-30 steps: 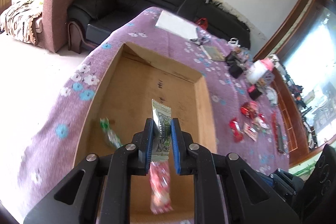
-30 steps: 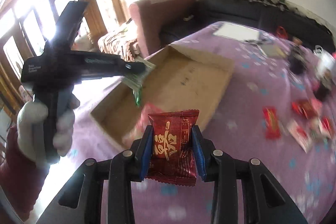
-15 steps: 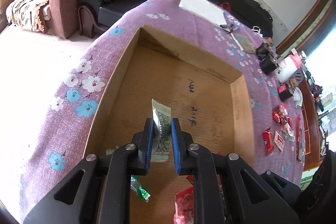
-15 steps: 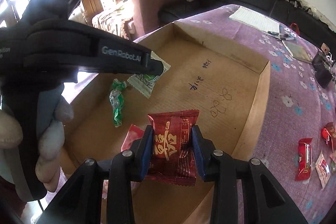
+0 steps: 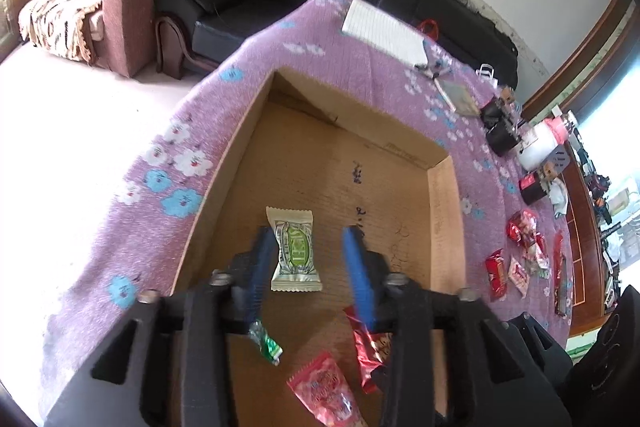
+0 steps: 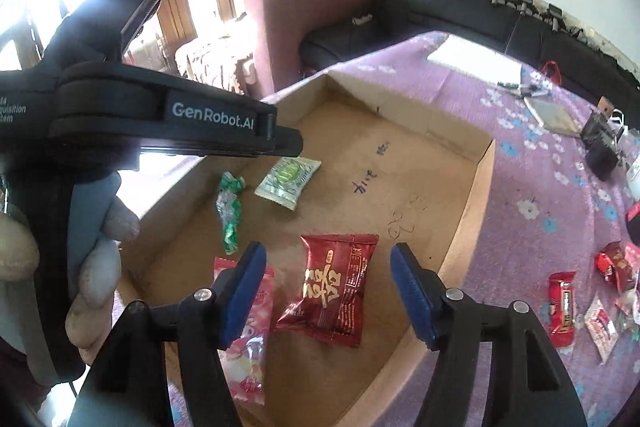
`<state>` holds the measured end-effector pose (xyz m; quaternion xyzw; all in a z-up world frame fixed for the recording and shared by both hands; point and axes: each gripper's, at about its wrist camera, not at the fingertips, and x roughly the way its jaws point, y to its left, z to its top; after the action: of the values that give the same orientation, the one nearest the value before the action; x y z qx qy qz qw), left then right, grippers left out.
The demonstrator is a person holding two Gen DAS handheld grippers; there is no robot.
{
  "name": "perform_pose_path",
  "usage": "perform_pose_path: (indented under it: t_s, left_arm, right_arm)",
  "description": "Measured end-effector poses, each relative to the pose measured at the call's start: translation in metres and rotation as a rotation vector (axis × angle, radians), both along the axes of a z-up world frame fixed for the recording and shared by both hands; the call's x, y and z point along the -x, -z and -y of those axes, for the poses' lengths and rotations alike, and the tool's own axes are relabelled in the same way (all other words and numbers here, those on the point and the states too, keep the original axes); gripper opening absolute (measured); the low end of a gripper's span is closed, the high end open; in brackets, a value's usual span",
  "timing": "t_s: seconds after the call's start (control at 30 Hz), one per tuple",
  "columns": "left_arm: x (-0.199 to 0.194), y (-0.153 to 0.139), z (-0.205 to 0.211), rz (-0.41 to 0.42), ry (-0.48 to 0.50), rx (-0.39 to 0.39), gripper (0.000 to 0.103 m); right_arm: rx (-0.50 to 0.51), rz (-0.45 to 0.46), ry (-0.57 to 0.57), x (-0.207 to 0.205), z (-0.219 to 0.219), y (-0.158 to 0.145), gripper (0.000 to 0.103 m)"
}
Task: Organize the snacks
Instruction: 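Carry both packets over the box and release them inside, then move both grippers back toward the remaining snacks on the table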
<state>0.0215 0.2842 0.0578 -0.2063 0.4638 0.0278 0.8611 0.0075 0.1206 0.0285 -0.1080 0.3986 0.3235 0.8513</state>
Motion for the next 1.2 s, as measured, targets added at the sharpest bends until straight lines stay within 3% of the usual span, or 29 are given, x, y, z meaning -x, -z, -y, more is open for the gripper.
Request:
perform_pose_path:
  t_s: [0.13, 0.43, 0.47, 0.53, 0.57, 0.7, 0.93, 1.2]
  left_arm:
    - [0.014, -0.019, 0.005, 0.039, -0.008, -0.027, 0.048]
    - [0.063, -0.07, 0.064, 0.2, 0.032, -0.241, 0.049]
    - [0.069, -0.076, 0.071, 0.233, 0.029, -0.274, 0.053]
    - [0.081, -0.087, 0.085, 0.298, -0.002, -0.337, 0.082]
    - [0.088, -0.092, 0.091, 0.337, -0.024, -0.36, 0.086]
    - [0.101, -0.106, 0.11, 0.436, -0.066, -0.401, 0.087]
    - [0.086, -0.103, 0.148, 0.371, 0.021, -0.342, 0.087]
    - [0.067, -0.092, 0.191, 0.332, 0.075, -0.349, 0.087]
  right_arm:
    - [-0.024, 0.03, 0.009, 0.013, 0.012, -0.014, 0.066]
    - [-0.026, 0.084, 0.077, 0.039, 0.056, -0.025, 0.068]
    - [-0.017, 0.097, 0.087, 0.041, 0.061, -0.026, 0.068]
    - [-0.016, 0.125, 0.112, 0.048, 0.079, -0.029, 0.068]
    - [-0.018, 0.136, 0.129, 0.051, 0.088, -0.031, 0.068]
    - [0.004, 0.187, 0.224, 0.059, 0.13, -0.036, 0.07]
    - [0.023, 0.214, 0.329, 0.06, 0.194, -0.039, 0.07]
    - [0.036, 0.204, 0.386, 0.048, 0.238, -0.035, 0.07]
